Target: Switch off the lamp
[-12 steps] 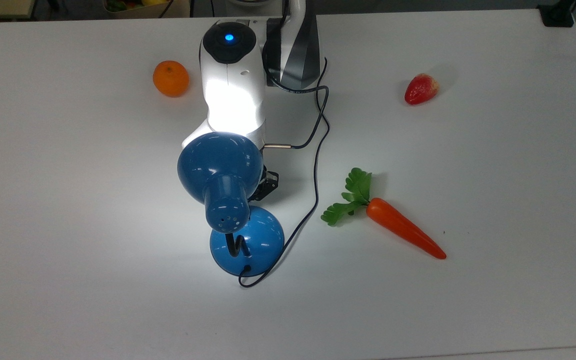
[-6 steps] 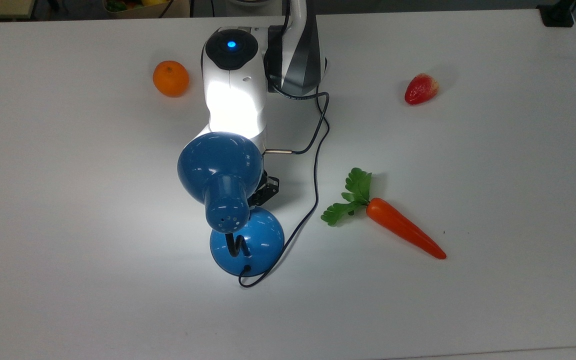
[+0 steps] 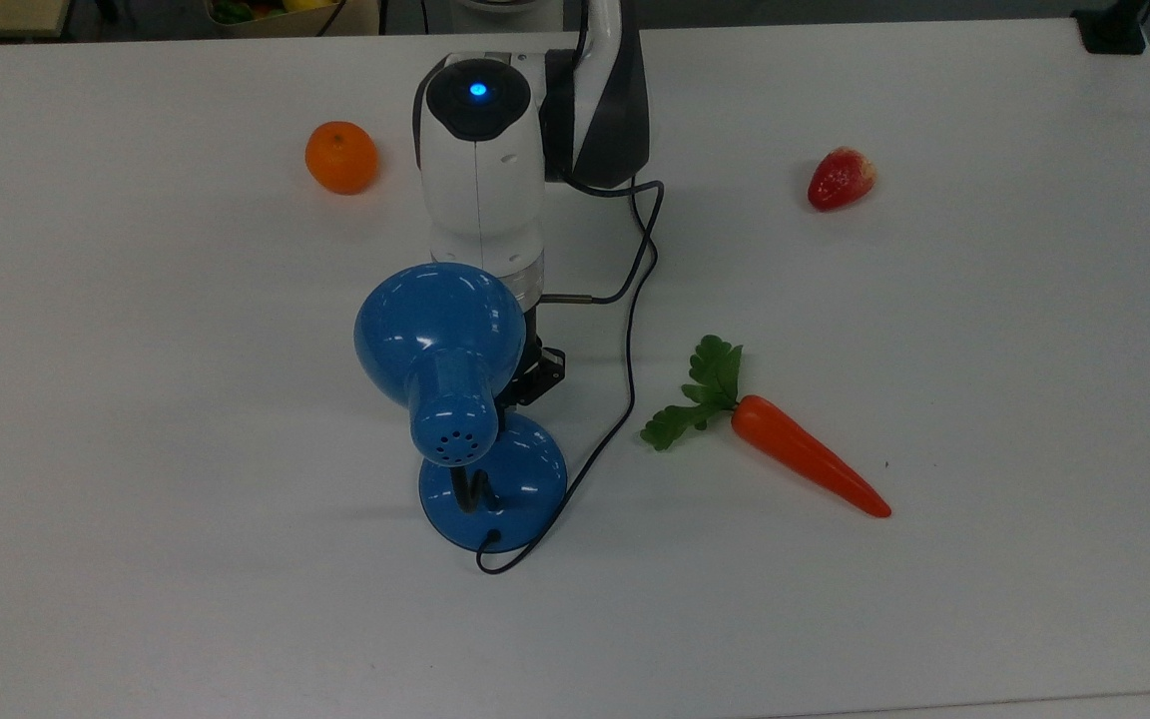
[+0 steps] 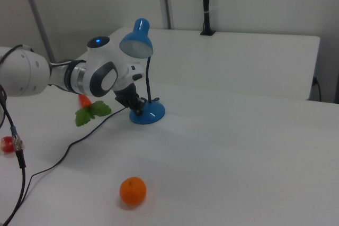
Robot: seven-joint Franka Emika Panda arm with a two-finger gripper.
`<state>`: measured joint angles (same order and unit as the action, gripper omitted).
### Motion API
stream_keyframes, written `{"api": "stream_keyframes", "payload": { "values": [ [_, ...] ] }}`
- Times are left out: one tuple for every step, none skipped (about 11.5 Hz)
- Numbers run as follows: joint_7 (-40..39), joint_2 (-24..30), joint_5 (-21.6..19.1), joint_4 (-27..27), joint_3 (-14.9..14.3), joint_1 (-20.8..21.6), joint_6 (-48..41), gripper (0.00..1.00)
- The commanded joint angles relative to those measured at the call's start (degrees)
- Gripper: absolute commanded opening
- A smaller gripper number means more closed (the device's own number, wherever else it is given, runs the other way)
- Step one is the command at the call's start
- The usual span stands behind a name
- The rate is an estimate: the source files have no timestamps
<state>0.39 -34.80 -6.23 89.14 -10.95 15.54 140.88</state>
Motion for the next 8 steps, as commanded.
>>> {"api": "stream_keyframes", "payload": {
  "values": [
    [-0.66,1.40,0.17,4.54,-1.09,1.59,0.80,0.00],
    [-0.66,1.84,0.17,4.90,-1.09,1.59,0.45,0.00],
    [-0.48,3.06,0.17,5.07,-1.09,1.59,0.18,0.00],
    [-0.05,5.77,0.08,6.64,-1.09,1.42,0.09,0.00],
    [0.65,9.80,-0.10,9.27,-0.92,1.24,-0.95,0.00],
    [2.57,14.11,-0.10,11.12,-0.83,0.90,-5.31,0.00],
    [3.72,17.54,-0.01,11.23,-0.74,0.37,-12.49,0.00],
    [3.91,21.15,-0.01,11.05,-0.57,-1.11,-19.35,0.11]
  ]
}}
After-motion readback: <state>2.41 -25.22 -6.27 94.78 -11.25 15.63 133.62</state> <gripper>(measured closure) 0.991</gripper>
